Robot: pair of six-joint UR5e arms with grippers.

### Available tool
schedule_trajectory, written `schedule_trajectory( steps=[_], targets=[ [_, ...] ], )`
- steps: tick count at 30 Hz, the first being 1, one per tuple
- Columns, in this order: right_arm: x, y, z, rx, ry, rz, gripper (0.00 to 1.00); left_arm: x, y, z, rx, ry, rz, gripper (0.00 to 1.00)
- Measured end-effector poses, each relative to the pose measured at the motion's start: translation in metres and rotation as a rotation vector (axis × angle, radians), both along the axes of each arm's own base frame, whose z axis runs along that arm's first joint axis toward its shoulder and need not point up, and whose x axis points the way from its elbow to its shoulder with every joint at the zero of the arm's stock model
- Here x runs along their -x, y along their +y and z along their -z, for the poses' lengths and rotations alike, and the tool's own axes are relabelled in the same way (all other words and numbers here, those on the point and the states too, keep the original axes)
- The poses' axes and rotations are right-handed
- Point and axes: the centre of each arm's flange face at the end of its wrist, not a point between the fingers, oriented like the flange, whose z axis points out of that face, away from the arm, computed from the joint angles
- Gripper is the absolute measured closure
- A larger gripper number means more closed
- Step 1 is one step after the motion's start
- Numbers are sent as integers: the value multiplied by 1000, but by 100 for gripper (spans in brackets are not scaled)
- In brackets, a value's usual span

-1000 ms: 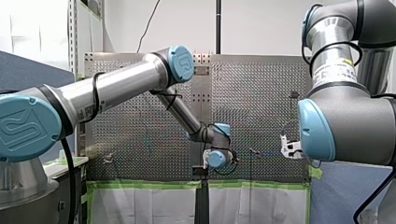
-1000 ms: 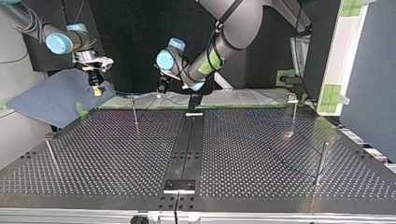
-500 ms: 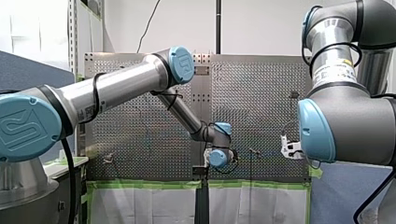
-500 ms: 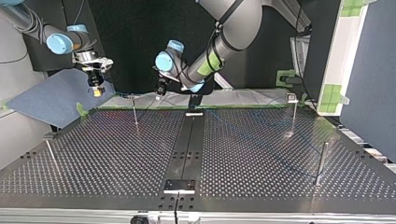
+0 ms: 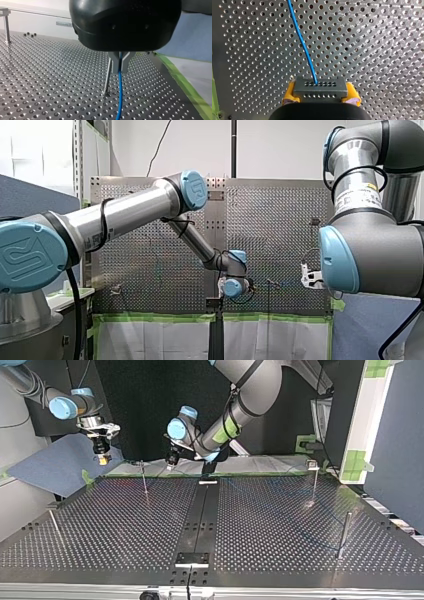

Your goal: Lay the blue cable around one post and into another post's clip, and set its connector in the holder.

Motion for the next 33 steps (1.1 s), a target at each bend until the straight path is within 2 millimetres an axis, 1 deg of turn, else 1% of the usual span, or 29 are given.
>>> schedule_trajectory(
  steps=[10,16,23,33],
  targets=[
    [0,0,1,-3,-1,0,100,6,-5,0,-1,4,18,93],
    [0,0,4,-6,-2,1,100,3,-2,1,4,5,11,93],
    [0,-1,21,-24,-2,1,100,-1,1,1,9,7,5,93],
    [1,-9,20,-24,-12,2,100,-7,5,1,19,11,4,93]
  ],
)
